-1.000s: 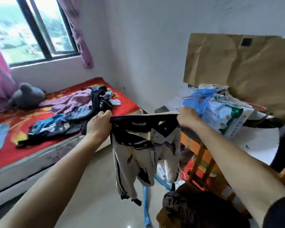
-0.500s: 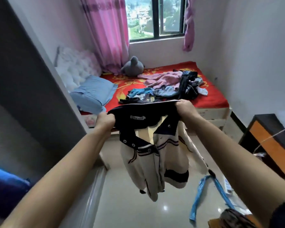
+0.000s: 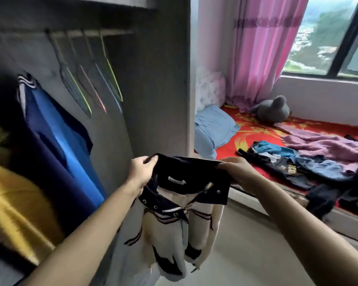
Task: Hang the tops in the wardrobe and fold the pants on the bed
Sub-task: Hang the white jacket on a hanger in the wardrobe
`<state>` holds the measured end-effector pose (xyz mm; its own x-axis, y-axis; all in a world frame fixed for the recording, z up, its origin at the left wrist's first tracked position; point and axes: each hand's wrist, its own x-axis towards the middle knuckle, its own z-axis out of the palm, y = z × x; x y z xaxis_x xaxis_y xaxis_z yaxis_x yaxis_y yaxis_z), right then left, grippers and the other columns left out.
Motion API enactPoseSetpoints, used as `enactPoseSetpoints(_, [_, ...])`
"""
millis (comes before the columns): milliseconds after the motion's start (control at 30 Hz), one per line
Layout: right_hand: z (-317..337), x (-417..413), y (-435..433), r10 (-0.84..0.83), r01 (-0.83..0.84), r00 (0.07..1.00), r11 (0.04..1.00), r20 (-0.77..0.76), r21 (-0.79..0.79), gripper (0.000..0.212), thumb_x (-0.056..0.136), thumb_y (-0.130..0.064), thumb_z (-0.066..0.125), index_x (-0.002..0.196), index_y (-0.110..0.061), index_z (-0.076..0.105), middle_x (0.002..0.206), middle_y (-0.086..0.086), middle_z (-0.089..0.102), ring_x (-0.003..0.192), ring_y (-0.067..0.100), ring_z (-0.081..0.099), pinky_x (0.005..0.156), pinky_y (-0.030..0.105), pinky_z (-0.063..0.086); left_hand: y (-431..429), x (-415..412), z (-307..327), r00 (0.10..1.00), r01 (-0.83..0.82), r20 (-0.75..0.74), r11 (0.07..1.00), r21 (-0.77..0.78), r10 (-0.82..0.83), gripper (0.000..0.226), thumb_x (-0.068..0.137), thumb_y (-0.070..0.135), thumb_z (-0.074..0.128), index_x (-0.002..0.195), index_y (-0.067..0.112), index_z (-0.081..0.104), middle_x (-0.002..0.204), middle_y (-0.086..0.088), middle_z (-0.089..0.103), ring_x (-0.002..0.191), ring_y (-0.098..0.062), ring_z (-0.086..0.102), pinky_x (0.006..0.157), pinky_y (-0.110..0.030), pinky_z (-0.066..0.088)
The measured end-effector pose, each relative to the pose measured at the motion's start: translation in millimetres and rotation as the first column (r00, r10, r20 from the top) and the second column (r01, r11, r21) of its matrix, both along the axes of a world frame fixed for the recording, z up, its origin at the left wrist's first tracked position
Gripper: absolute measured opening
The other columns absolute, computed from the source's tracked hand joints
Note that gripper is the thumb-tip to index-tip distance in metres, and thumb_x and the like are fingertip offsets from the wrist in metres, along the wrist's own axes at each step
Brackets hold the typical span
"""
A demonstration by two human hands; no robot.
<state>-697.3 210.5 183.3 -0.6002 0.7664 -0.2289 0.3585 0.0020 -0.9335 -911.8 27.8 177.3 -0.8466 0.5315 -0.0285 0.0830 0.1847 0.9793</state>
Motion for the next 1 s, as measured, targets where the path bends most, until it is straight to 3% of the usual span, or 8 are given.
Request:
enactPoseSetpoints(167, [17,-103,2,0.213,-0.211,0.975,0.976,-0.054,0.044,0.012,0.095,-0.025,0.065,0.087,-0.017,0.069,0.068,0.0,0.062,0.058,0.011,0.061,0.053,0.025,0.052,-34,-52,17,0.968,-0.219,-0.099,0.97,0.108,0.23,0.026,0.09,0.032,0.068,0.065,0.026,0.072,0.066,0.012,0.07,0.058,0.002,0.058,0.056,-0.015,0.046])
enactPoseSetpoints(433, [27,-247,-17,0.505,-0.495,0.863,0.841,0.01,0.217,0.016,0.094,-0.026,0.064,0.089,-0.014,0.073,0.062,-0.001,0.059,0.05,0.011,0.055,0.044,0.026,0.05,-88,-96,25,0.857,-0.51,0.035,0.837,0.198,0.514,0.017,0.089,0.031,0.07,0.086,0.016,0.077,0.081,-0.001,0.076,0.074,-0.01,0.071,0.065,-0.021,0.056])
enactPoseSetpoints(533, [42,-291,-28,0.626,-0.625,0.766,0.671,0.146,0.399,0.032,0.092,-0.036,0.062,0.078,-0.008,0.07,0.062,0.0,0.061,0.058,0.018,0.061,0.063,0.04,0.057,-98,-107,33,0.773,-0.628,0.057,0.748,0.215,0.632,0.014,0.09,0.025,0.071,0.079,0.018,0.076,0.078,-0.001,0.076,0.072,-0.012,0.071,0.061,-0.021,0.055])
enactPoseSetpoints(667, [75,-336,-50,0.746,-0.687,0.636,0.43,0.199,0.586,0.03,0.094,-0.04,0.056,0.087,-0.016,0.073,0.078,0.002,0.07,0.078,0.022,0.066,0.076,0.035,0.052,-108,-105,48,0.686,-0.723,0.093,0.663,0.193,0.722,0.011,0.09,0.017,0.07,0.081,0.015,0.076,0.077,-0.001,0.076,0.069,-0.01,0.071,0.054,-0.017,0.052])
enactPoseSetpoints(733, [99,-359,-67,0.832,-0.706,0.553,0.442,0.042,0.554,0.031,0.096,-0.033,0.056,0.097,-0.006,0.071,0.074,0.001,0.063,0.067,0.018,0.063,0.073,0.035,0.052,-113,-104,55,0.658,-0.75,0.085,0.641,0.166,0.748,0.008,0.089,0.018,0.07,0.083,0.016,0.075,0.079,-0.002,0.076,0.073,-0.014,0.073,0.059,-0.022,0.053])
enactPoseSetpoints(833, [138,-384,-107,0.858,-0.844,0.396,0.481,-0.328,0.237,0.029,0.099,-0.021,0.056,0.115,0.003,0.064,0.078,0.006,0.058,0.054,0.015,0.06,0.061,0.033,0.055,-126,-99,62,0.606,-0.794,0.078,0.595,0.124,0.792,0.011,0.089,0.018,0.07,0.079,0.016,0.074,0.08,-0.005,0.076,0.078,-0.022,0.072,0.073,-0.033,0.055])
enactPoseSetpoints(900, [160,-394,-140,0.803,-0.928,0.301,0.371,-0.514,0.038,0.024,0.1,-0.009,0.052,0.123,-0.004,0.059,0.09,0.009,0.065,0.066,0.018,0.068,0.064,0.032,0.059,-138,-93,64,0.566,-0.824,0.086,0.558,0.099,0.82,0.008,0.09,0.017,0.069,0.084,0.015,0.074,0.087,-0.01,0.076,0.086,-0.027,0.071,0.084,-0.04,0.054])
enactPoseSetpoints(1000, [178,-408,-193,0.766,-0.959,0.222,0.285,-0.604,0.009,0.037,0.098,0.001,0.051,0.134,-0.002,0.05,0.106,0.02,0.066,0.085,0.029,0.069,0.075,0.036,0.061,-164,-87,66,0.512,-0.859,0.125,0.504,0.095,0.85,0.011,0.091,0.016,0.066,0.095,0.009,0.074,0.091,-0.015,0.075,0.089,-0.032,0.071,0.087,-0.043,0.054])
